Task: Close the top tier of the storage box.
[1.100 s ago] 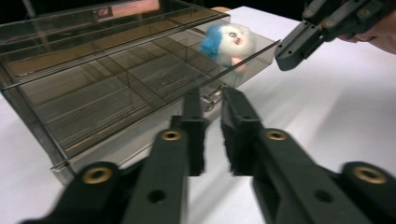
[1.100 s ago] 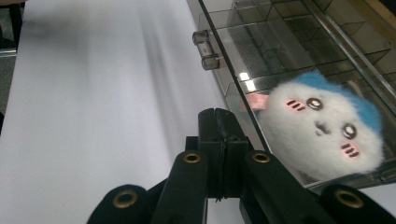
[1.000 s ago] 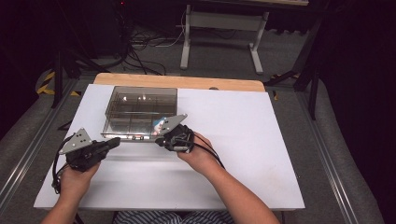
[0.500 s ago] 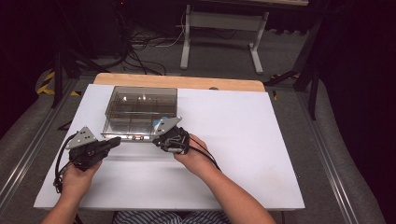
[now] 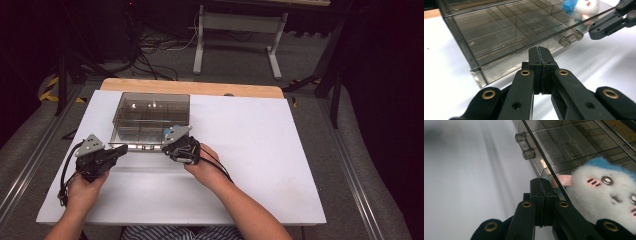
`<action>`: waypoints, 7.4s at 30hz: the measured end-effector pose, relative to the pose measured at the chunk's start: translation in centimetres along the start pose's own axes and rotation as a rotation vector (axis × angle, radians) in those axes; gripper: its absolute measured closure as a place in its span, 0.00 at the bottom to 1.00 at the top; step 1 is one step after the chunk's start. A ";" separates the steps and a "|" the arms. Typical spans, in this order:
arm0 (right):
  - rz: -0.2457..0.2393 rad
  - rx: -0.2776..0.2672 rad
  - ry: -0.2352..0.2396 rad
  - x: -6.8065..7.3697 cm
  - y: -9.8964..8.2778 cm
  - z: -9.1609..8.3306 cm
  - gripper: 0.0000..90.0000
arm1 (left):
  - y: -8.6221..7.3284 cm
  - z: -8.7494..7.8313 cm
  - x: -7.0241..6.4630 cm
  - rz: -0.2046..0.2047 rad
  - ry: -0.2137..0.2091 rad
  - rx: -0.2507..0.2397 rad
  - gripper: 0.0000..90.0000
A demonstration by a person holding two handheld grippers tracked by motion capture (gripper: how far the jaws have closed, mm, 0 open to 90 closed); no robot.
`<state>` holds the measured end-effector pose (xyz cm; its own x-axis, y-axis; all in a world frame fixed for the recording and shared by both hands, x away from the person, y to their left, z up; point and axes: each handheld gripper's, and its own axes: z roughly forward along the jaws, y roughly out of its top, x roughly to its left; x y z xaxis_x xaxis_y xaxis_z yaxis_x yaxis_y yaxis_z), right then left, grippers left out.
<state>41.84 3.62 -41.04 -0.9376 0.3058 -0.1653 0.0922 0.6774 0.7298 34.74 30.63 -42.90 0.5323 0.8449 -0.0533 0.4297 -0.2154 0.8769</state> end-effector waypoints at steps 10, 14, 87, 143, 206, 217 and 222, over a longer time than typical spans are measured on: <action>0.024 -0.016 -0.046 -0.6 0.1 0.4 1.00 | -0.2 0.3 0.6 -0.028 0.041 0.000 0.97; 0.038 -0.023 -0.047 -0.8 0.2 0.6 1.00 | -0.2 0.3 0.8 -0.038 0.037 -0.002 0.97; 0.106 -0.040 -0.156 -4.2 0.6 2.5 1.00 | -0.2 0.1 0.5 -0.017 0.012 -0.016 0.95; 0.131 -0.249 -0.017 -4.3 0.2 -5.3 0.11 | -0.6 -0.5 0.1 0.002 -0.039 -0.033 0.81; 0.311 -0.256 -0.197 -4.8 -21.0 -15.4 0.00 | -2.0 1.3 -1.3 0.121 -0.190 -0.063 0.01; 0.322 -0.280 -0.186 -4.6 -22.4 -15.3 0.00 | -2.1 1.2 -1.1 0.106 -0.197 -0.078 0.01; 0.305 -0.277 -0.189 -4.4 -22.3 -15.2 0.00 | -2.1 1.3 -1.2 0.123 -0.181 -0.081 0.01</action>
<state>38.84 -22.97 -46.52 -0.8015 0.5978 -0.0142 0.2379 0.3406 0.9096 34.14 29.42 -45.32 0.7024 0.7114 -0.0225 0.2978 -0.2651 0.9171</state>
